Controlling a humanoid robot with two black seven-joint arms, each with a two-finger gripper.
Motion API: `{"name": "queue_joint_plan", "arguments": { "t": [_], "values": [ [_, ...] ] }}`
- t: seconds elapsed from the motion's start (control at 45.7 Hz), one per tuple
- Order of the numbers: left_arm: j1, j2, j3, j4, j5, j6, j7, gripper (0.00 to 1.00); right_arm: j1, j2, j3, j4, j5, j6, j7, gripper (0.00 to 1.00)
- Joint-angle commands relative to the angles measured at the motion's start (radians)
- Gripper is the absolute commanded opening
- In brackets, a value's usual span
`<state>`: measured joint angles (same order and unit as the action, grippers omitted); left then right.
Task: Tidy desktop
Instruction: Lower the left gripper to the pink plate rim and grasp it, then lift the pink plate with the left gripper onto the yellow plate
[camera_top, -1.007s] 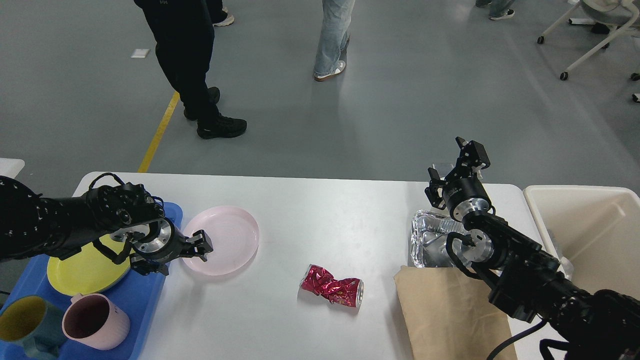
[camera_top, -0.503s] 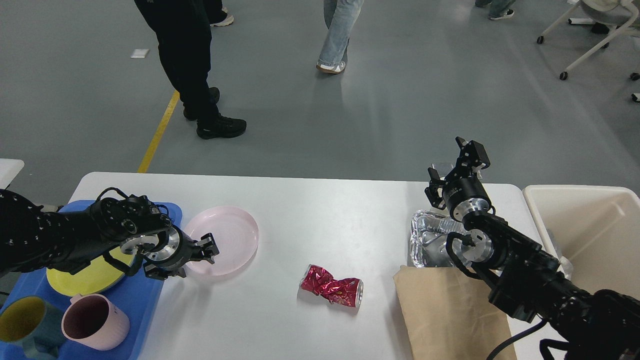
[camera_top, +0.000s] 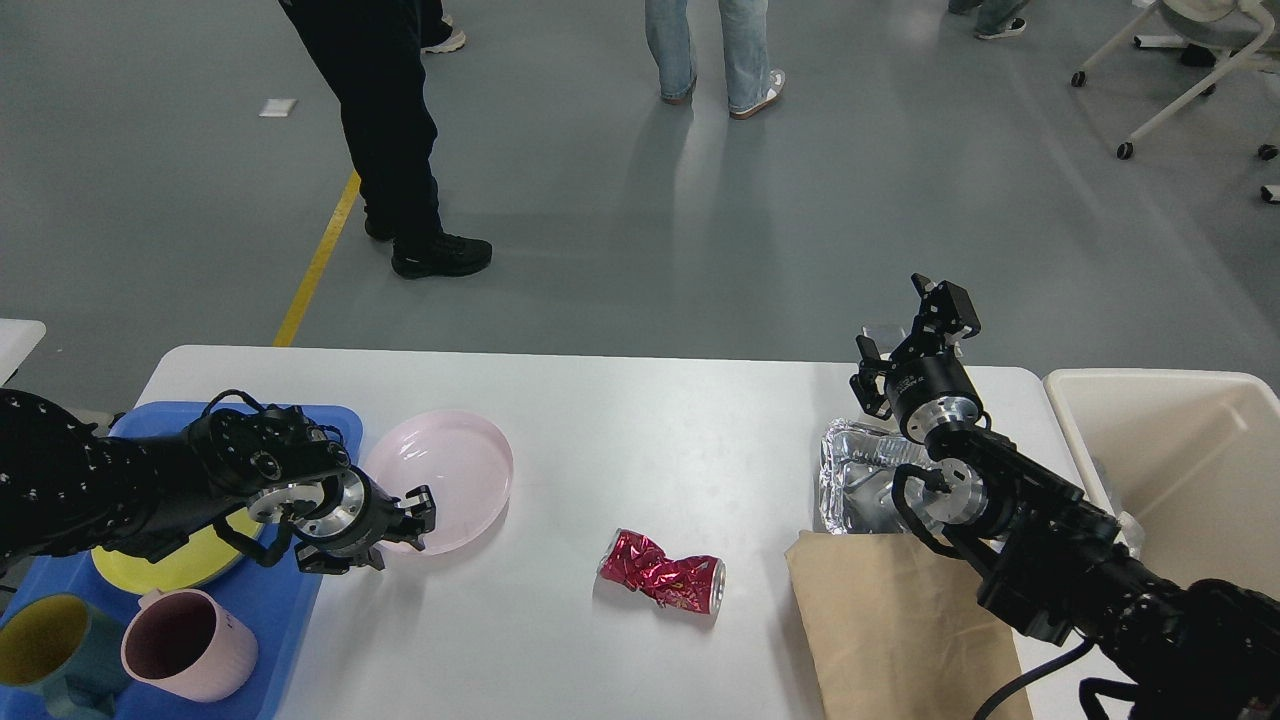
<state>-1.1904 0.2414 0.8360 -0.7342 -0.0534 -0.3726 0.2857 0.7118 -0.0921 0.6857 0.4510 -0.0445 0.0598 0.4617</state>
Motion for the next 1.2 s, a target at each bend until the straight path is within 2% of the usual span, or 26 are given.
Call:
{"name": "queue_joint_plan", "arguments": {
  "t": [0.0,0.175,0.328,0.481,0.832,0.941,1.072,1.182],
  "values": [
    [0.0,-0.001,0.0,-0.001,0.0,0.0,0.0,0.47,0.0,0.0,0.0,0.0,0.0,0.0,0.0,1.0],
    [0.002,-0.001,0.0,0.001,-0.002,-0.002,0.001,0.44,0.0,0.0,0.0,0.0,0.0,0.0,0.0,1.0],
    [0.006,-0.004,0.0,-0.001,-0.002,-0.028,0.004,0.23,0.0,0.0,0.0,0.0,0.0,0.0,0.0,1.0],
    [0.006,-0.002,0.002,0.002,0.0,-0.144,0.004,0.01,0.0,0.0,0.0,0.0,0.0,0.0,0.0,1.0],
    [-0.006,0.001,0.003,0.002,0.0,-0.193,0.006,0.0,0.0,0.0,0.0,0.0,0.0,0.0,0.0,1.0],
    [-0.047,0.01,0.005,0.002,0.0,-0.252,0.007,0.0,0.0,0.0,0.0,0.0,0.0,0.0,0.0,1.0],
    [-0.147,0.073,0.005,0.001,0.001,-0.393,0.02,0.0,0.0,0.0,0.0,0.0,0.0,0.0,0.0,1.0],
    [-0.231,0.101,0.006,-0.001,0.001,-0.463,0.029,0.0,0.0,0.0,0.0,0.0,0.0,0.0,0.0,1.0]
  ]
}}
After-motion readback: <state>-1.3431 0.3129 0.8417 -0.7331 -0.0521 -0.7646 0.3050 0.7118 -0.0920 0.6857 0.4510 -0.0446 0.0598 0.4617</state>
